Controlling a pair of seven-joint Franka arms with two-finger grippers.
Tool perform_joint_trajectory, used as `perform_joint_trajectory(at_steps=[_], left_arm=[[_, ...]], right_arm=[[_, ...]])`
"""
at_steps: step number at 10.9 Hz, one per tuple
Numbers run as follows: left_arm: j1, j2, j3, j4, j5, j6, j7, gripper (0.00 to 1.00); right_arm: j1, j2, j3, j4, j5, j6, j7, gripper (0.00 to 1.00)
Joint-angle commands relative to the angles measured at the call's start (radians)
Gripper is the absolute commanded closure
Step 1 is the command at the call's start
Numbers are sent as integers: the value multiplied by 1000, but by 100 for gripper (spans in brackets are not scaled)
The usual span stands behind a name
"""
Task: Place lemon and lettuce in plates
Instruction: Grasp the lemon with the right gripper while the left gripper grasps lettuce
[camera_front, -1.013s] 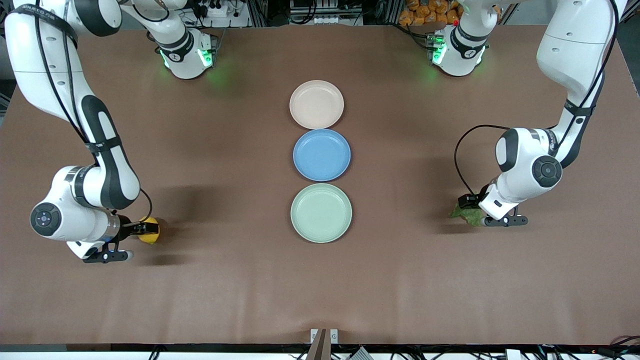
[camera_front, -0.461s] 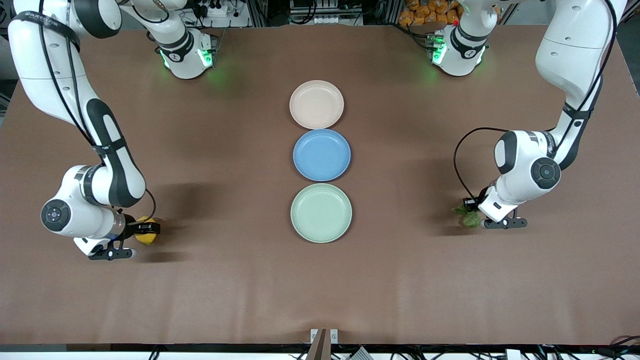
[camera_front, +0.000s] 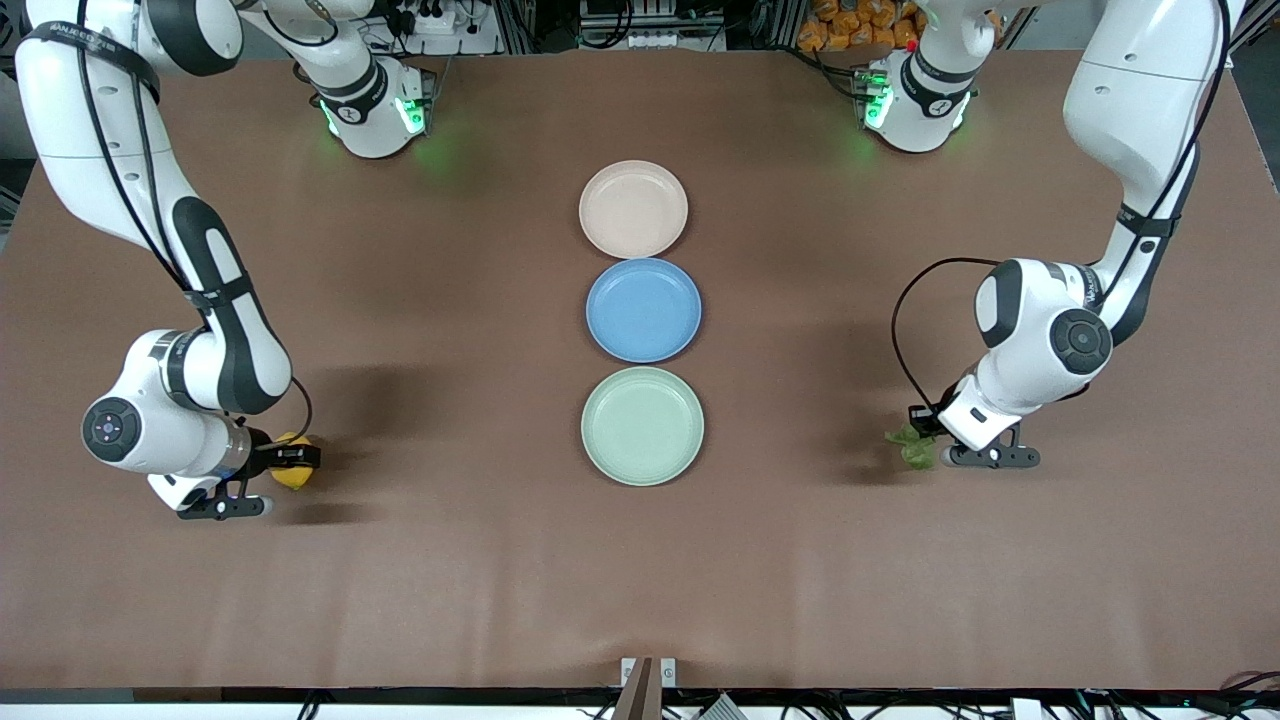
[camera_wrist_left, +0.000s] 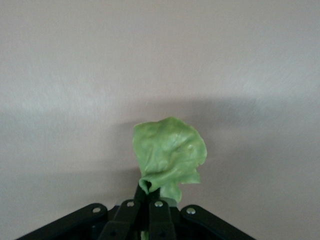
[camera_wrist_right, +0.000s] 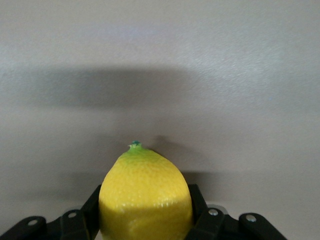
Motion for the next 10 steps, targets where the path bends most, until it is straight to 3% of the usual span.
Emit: perform_joint_trajectory(at_steps=[1, 7, 10], left_arm=[[-4, -51, -44, 53, -17, -58, 0, 100], [-15, -59, -190, 156, -9, -76, -32, 100], [-105, -32, -193, 202, -24, -24, -133, 100]], right_arm=[[1, -84, 39, -87, 11, -28, 39, 100], [55, -278, 90, -322, 9, -18, 209, 100], [78, -366, 92, -527, 11, 124, 234, 100]])
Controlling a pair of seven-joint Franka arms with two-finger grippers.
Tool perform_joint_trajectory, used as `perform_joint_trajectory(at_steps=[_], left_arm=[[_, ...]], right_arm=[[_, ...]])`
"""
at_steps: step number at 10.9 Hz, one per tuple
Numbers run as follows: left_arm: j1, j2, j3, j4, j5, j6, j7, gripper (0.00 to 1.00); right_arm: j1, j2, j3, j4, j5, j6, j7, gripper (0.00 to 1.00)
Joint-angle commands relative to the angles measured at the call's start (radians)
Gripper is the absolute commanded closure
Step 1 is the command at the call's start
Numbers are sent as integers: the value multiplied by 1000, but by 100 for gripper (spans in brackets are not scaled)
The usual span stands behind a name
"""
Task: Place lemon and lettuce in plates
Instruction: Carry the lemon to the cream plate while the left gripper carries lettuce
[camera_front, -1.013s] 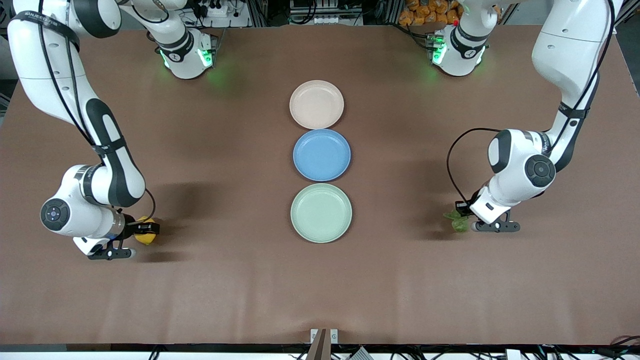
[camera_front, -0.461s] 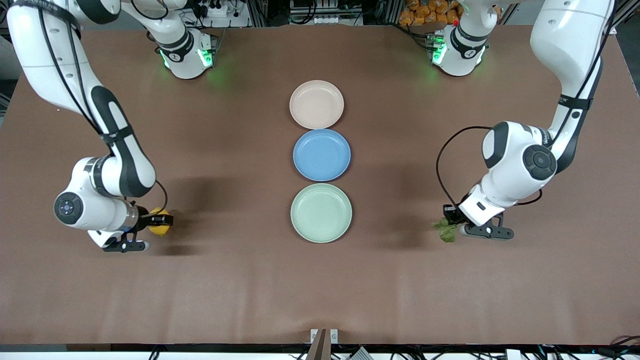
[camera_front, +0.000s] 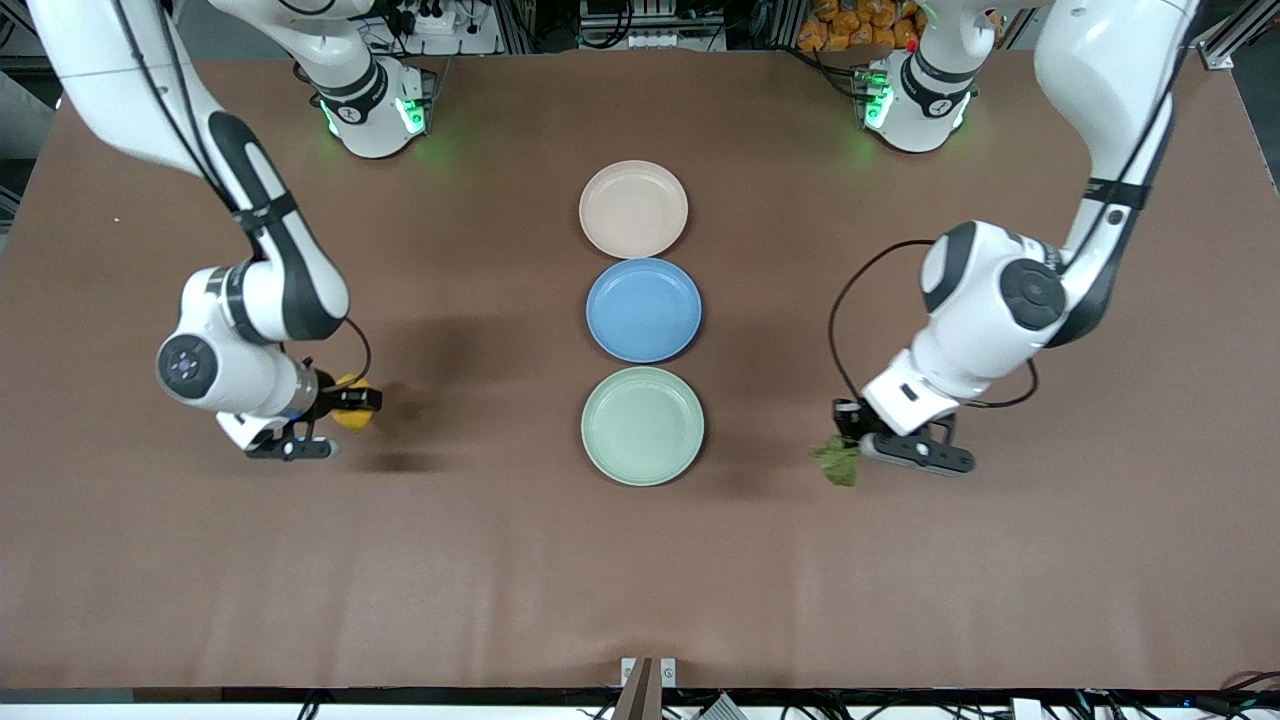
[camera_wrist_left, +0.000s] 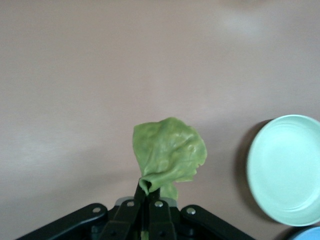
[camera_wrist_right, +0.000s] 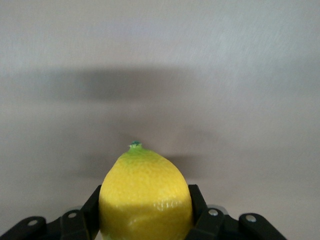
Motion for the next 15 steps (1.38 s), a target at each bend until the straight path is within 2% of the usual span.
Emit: perform_joint_trajectory(at_steps=[1, 3, 6, 8, 10, 11, 15], left_arm=[[-96, 52, 0, 65, -21, 42, -151, 100], [-185, 106, 8, 77, -18, 119, -265, 100], [-297, 198, 32, 93, -13, 297, -394, 100], [-412, 255, 115, 142, -15, 329, -452, 100], [-542, 308, 224, 203, -16, 329, -550, 100], [-579, 332, 248, 226, -16, 331, -594, 100], [-601, 372, 256, 240, -15, 337, -612, 100]], right_arm=[[16, -127, 4, -276, 9, 198, 36, 100], [93, -155, 2, -350, 15, 262, 141, 100], [263, -167, 1, -346, 13, 260, 396, 100], [334, -191, 1, -344, 15, 244, 511, 100], [458, -202, 1, -325, 13, 196, 681, 100], [524, -211, -2, -306, 10, 150, 755, 100], [645, -319, 4, -259, 12, -58, 950, 100]])
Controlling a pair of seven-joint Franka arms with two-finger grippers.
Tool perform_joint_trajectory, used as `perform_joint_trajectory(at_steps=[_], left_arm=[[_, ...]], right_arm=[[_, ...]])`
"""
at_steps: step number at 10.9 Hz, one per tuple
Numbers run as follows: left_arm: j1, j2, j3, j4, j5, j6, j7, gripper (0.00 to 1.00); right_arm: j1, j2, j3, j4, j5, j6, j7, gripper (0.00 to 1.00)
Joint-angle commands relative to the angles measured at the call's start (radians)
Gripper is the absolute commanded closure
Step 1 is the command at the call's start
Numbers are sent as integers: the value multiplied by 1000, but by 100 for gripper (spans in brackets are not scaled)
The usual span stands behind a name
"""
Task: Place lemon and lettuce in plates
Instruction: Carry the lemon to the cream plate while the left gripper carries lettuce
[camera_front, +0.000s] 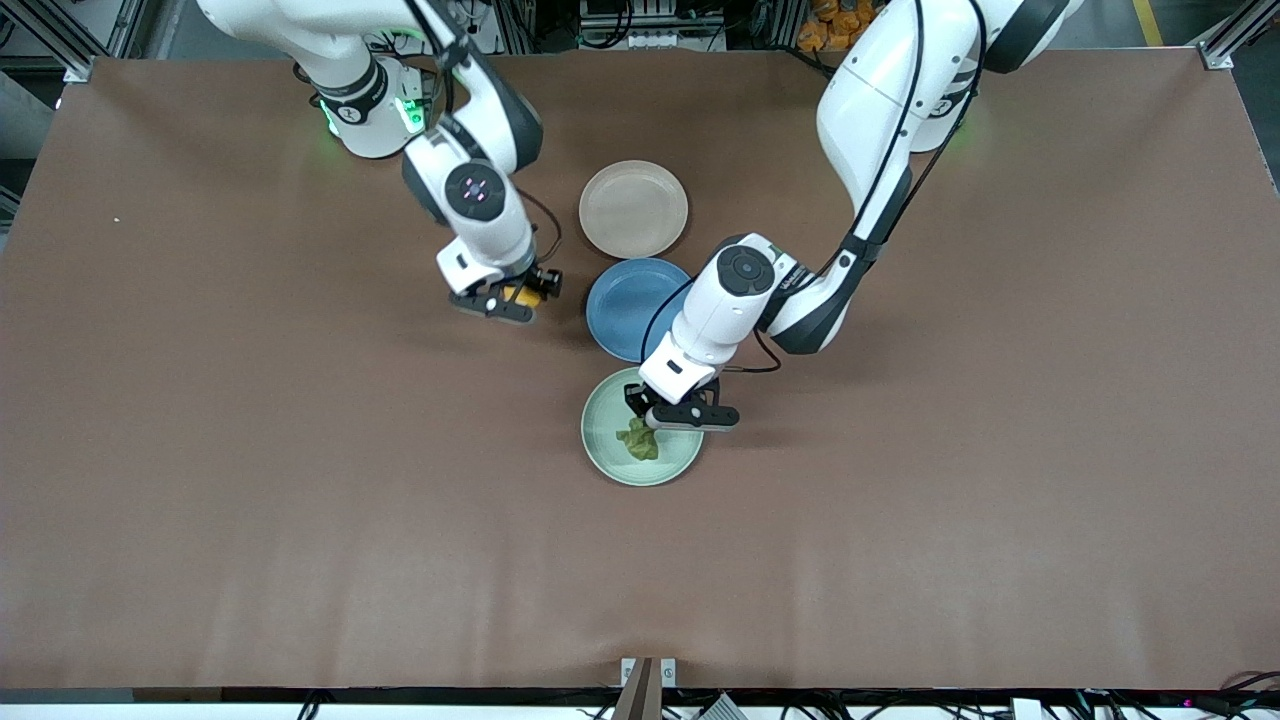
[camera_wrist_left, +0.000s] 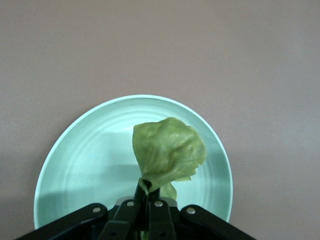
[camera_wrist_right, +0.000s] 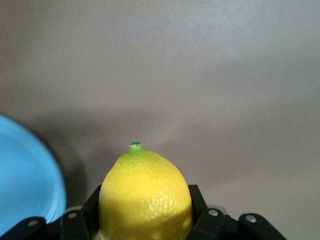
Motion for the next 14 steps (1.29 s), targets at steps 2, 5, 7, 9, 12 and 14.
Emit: perform_joint_trajectory(at_steps=[2, 5, 7, 9, 12, 14], left_arm=[[-14, 30, 17, 31, -13, 12, -20, 0], [-14, 4, 28, 23, -12, -8, -49, 0], [0, -65, 40, 20, -9, -123, -57, 0], [6, -148, 68, 18, -7, -242, -54, 0], [32, -252, 100, 18, 26, -391, -35, 0], [69, -320, 99, 11, 40, -506, 32, 0]], right_arm=[[146, -78, -5, 55, 12, -151, 233, 100], [284, -67, -7, 75, 14, -143, 409, 100], [361, -45, -8, 89, 32, -107, 486, 100], [379, 29, -8, 132, 32, -50, 551, 100], [430, 199, -11, 250, 19, 23, 704, 100], [448, 232, -13, 262, 14, 15, 733, 89]])
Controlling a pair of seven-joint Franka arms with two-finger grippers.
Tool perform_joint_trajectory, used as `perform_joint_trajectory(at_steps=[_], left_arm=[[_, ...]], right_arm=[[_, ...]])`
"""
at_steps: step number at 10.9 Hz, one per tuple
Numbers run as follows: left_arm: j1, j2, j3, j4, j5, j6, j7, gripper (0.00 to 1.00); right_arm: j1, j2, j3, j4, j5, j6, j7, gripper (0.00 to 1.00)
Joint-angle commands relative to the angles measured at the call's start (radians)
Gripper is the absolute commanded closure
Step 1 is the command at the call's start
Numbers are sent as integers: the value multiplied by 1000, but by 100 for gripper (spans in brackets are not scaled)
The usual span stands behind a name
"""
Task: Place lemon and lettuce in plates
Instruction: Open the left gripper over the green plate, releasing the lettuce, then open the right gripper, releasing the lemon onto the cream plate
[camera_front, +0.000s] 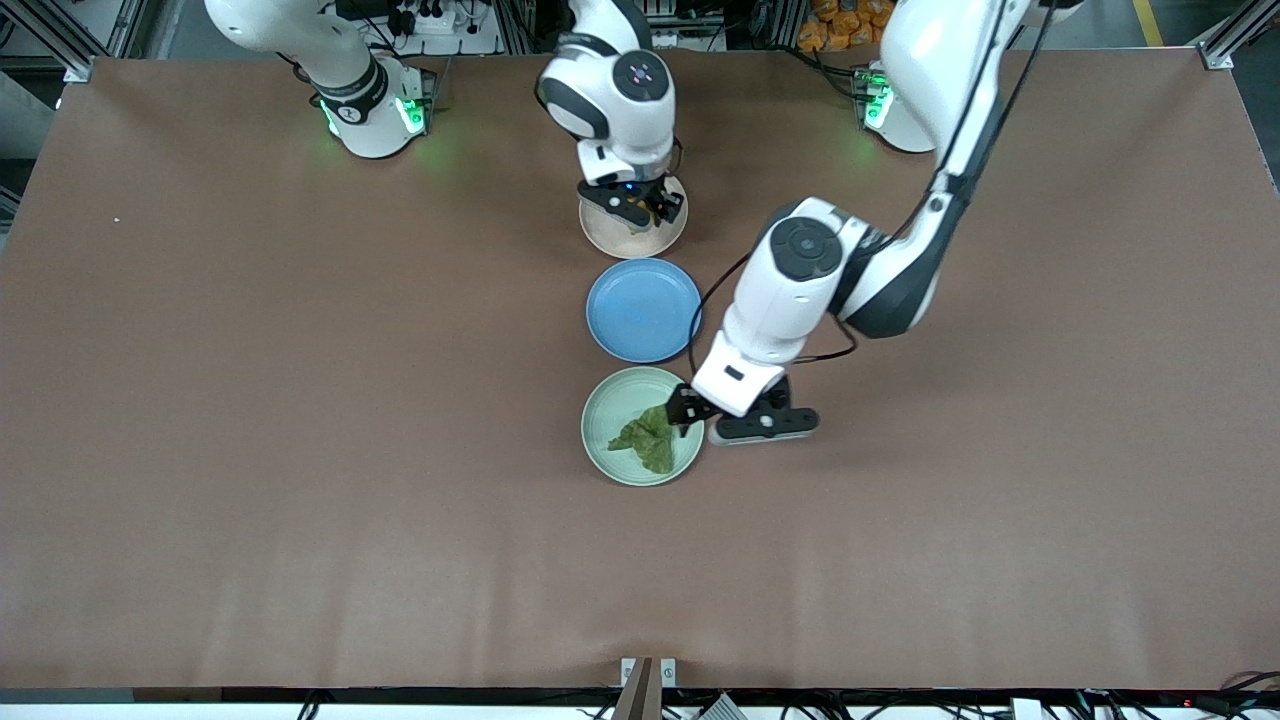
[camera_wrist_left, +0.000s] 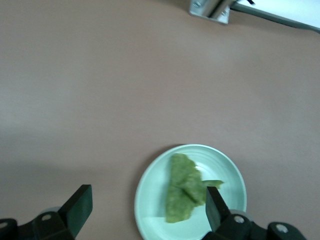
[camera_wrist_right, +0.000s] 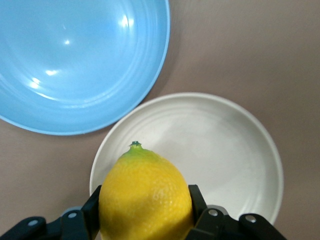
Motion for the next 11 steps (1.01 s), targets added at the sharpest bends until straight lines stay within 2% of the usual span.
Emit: perform_joint_trajectory(at_steps=[1, 2, 3, 5, 7, 9, 11], left_arm=[[55, -117, 0, -36, 28, -167, 68, 0], [69, -149, 0, -37, 28, -231, 91, 0], [79, -180, 1, -37, 28, -294, 99, 0], [118, -238, 0, -37, 30, -383, 110, 0], [157, -283, -2, -36, 31, -446, 134, 0], [208, -327, -3, -36, 31, -511, 218, 0], [245, -373, -3, -34, 31, -557, 222, 0]], right_arm=[[34, 61, -12, 57, -5, -25, 63, 63], [43, 62, -12, 56, -7, -44, 85, 23], [52, 65, -14, 57, -7, -62, 86, 0], [51, 61, -17, 59, -19, -85, 82, 0], [-4, 42, -24, 86, -118, -163, 22, 0], [-84, 44, -25, 163, -120, -263, -115, 0], [-153, 42, -26, 171, -123, -281, -249, 0]])
